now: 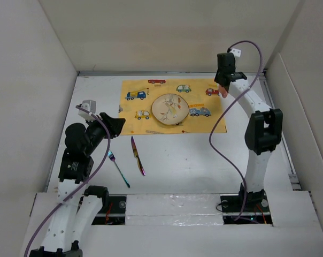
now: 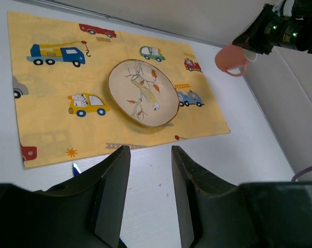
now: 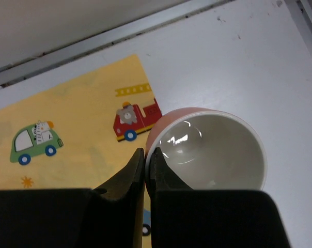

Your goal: Set the dinner table for one person

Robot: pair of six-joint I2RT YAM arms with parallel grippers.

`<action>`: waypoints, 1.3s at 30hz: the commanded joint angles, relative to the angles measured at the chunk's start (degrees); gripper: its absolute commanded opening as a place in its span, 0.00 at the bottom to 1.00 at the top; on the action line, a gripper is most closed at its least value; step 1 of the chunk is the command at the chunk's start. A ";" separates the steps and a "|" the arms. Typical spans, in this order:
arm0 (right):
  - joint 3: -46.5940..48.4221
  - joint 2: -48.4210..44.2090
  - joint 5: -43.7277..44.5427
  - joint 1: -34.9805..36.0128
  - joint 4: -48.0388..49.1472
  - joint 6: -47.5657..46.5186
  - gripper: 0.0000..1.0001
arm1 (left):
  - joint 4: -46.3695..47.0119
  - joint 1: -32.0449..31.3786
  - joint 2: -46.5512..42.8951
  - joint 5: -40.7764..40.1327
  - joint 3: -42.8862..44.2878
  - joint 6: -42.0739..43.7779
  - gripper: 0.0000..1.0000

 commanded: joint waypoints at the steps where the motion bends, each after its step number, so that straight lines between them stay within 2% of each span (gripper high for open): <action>1: 16.72 9.23 -0.43 0.90 -0.93 -6.09 0.00 | 1.65 -0.29 0.92 0.93 -0.17 0.90 0.36; 2: 16.81 9.29 -0.44 0.90 -1.64 -6.11 0.00 | 1.65 -0.29 0.92 0.93 -0.17 0.90 0.36; 4: 23.97 14.09 -1.40 0.90 -3.23 -7.07 0.00 | 1.73 -0.29 1.44 0.76 -0.17 0.90 0.37; 8: 32.17 19.90 -3.07 1.43 -3.84 -8.83 0.00 | 1.64 -0.29 1.97 0.93 -0.17 1.07 0.37; 14: 40.79 25.37 -5.70 1.43 -5.08 -9.27 0.00 | 2.00 0.32 2.68 1.20 -0.26 0.90 0.37; 34: 41.85 30.29 -11.51 0.90 -4.29 -6.99 0.00 | 2.00 1.38 2.94 1.37 -0.26 0.90 0.37; 36: 41.77 30.29 -11.16 0.90 -4.29 -6.99 0.04 | 2.00 1.38 3.03 1.46 -0.17 0.90 0.37; 37: 41.68 30.21 -10.90 0.90 -4.29 -6.73 0.15 | 2.00 1.38 3.03 1.29 -0.17 0.90 0.37; 39: 41.42 29.77 -11.16 0.90 -3.94 -6.46 0.28 | 1.91 1.38 2.85 1.46 -0.26 0.90 0.37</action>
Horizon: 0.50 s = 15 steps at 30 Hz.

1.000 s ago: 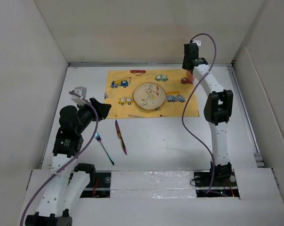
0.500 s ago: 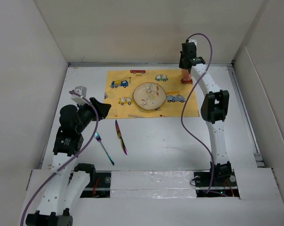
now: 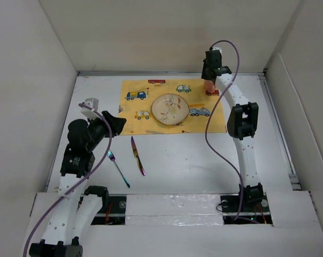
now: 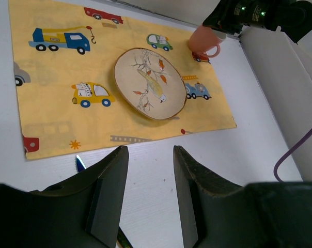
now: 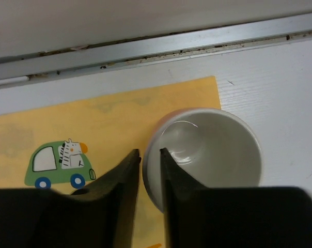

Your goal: Set the dinner table for one person

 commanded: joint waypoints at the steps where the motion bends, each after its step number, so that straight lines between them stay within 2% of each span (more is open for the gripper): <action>1: 3.15 -1.86 0.12 -0.21 4.24 0.12 0.38 | 2.26 0.46 -0.43 1.02 -0.21 0.64 0.37; 4: 1.30 -4.22 0.47 -0.21 5.55 0.12 0.49 | 2.17 0.46 -0.34 0.93 -0.21 0.64 0.37; 7: -0.45 -7.12 0.21 -0.21 6.35 0.12 0.56 | 2.26 0.46 -0.69 1.02 -0.21 0.55 0.37; 12: -6.07 -14.85 -0.06 -0.21 8.72 0.12 0.57 | 2.26 0.46 -1.13 0.67 -0.30 0.55 0.37; 13: -7.82 -16.96 -0.06 -0.21 9.33 0.12 0.54 | 2.43 0.98 -1.31 0.67 -0.13 0.46 0.35; 14: -9.93 -21.85 0.12 1.09 11.69 0.03 0.51 | 2.52 0.99 -1.31 0.50 0.05 0.37 0.31; 15: -15.69 -24.69 0.38 1.63 13.28 0.12 0.44 | 2.52 0.99 -1.48 0.32 0.22 0.37 0.21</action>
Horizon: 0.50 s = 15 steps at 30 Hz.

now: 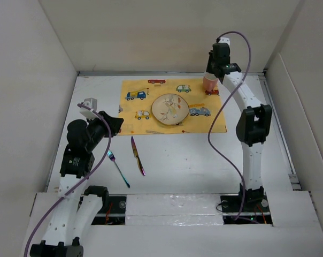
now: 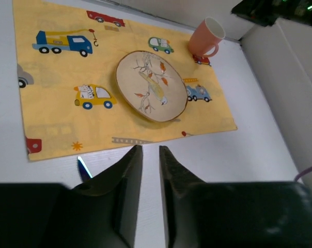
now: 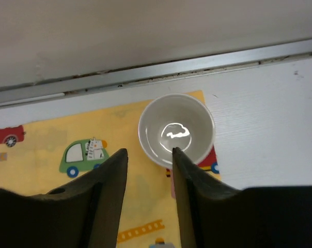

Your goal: Set the dinner table for one person

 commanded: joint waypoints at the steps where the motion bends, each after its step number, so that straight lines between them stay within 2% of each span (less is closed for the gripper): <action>1: -8.11 -15.35 0.14 2.20 9.70 0.42 0.25 | 2.57 0.57 -1.48 0.36 0.31 0.39 0.14; 2: -14.49 -18.25 -0.90 3.95 12.41 0.60 0.16 | 2.65 0.57 -1.75 0.19 0.31 0.31 0.09; 3: -18.04 -24.11 -1.78 5.01 13.57 0.86 0.05 | 2.74 0.57 -2.44 0.01 0.31 0.13 0.00; 4: -21.81 -27.12 -3.10 6.24 14.71 1.91 0.00 | 2.74 0.57 -2.80 -0.16 0.40 0.04 0.00; 8: -42.29 -40.23 -9.77 15.46 24.35 6.22 0.00 | 2.92 0.57 -4.21 -1.13 0.93 -0.31 0.00; 9: -49.90 -42.34 -9.70 20.61 25.70 7.01 0.00 | 2.92 0.57 -4.64 -1.30 1.02 -0.40 0.00; 11: -57.06 -47.18 -10.22 25.82 31.04 9.12 0.00 | 2.92 0.57 -4.82 -2.09 1.19 -0.31 0.00; 14: -65.08 -49.21 -8.57 34.79 31.78 12.20 0.00 | 2.48 0.05 -5.70 -2.89 1.19 -0.31 0.00; 15: -65.96 -49.21 -7.52 36.82 30.99 12.47 0.00 | 2.22 0.05 -6.49 -3.24 1.28 -0.48 0.03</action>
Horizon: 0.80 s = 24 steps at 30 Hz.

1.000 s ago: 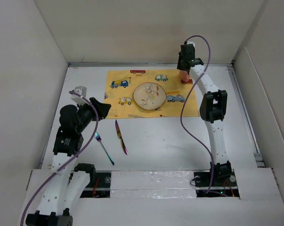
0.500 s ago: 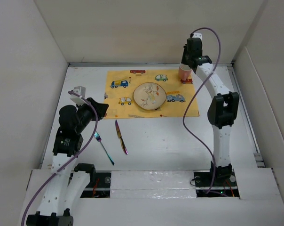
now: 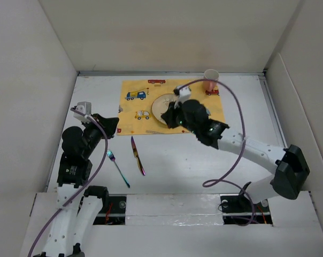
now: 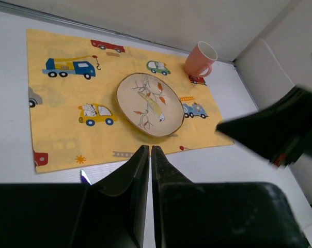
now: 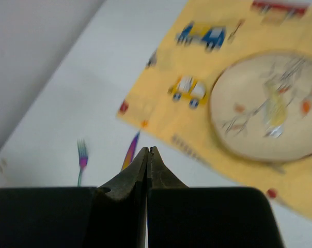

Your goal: Set the dinner table for one person

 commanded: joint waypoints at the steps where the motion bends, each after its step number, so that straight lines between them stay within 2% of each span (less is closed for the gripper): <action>1: -5.53 0.60 2.69 7.85 2.53 3.73 0.00 | 1.89 -0.26 -1.64 -1.69 1.37 -0.44 0.05; 4: -5.20 2.96 12.79 14.30 -0.81 3.72 0.02 | 1.45 -0.26 -2.52 -3.10 1.81 -0.53 0.12; 6: -2.22 7.00 17.12 17.73 -7.04 4.78 0.16 | 1.45 -0.26 -3.05 -3.18 1.81 -0.62 0.16; 7: -0.99 8.41 17.21 18.53 -8.36 5.74 0.29 | 1.62 -0.26 -3.05 -3.18 1.81 -0.71 0.17; 10: 2.36 13.68 19.31 22.74 -9.69 6.27 0.51 | 1.45 -0.26 -3.05 -3.45 1.81 -0.62 0.20; 16: 10.88 25.19 22.31 25.30 -15.84 6.54 0.58 | 0.92 -0.88 -3.40 -4.24 1.81 -0.27 0.21; 24: 18.00 34.25 23.54 25.30 -18.31 4.52 0.58 | 0.83 -0.88 -3.40 -4.33 1.90 -0.27 0.21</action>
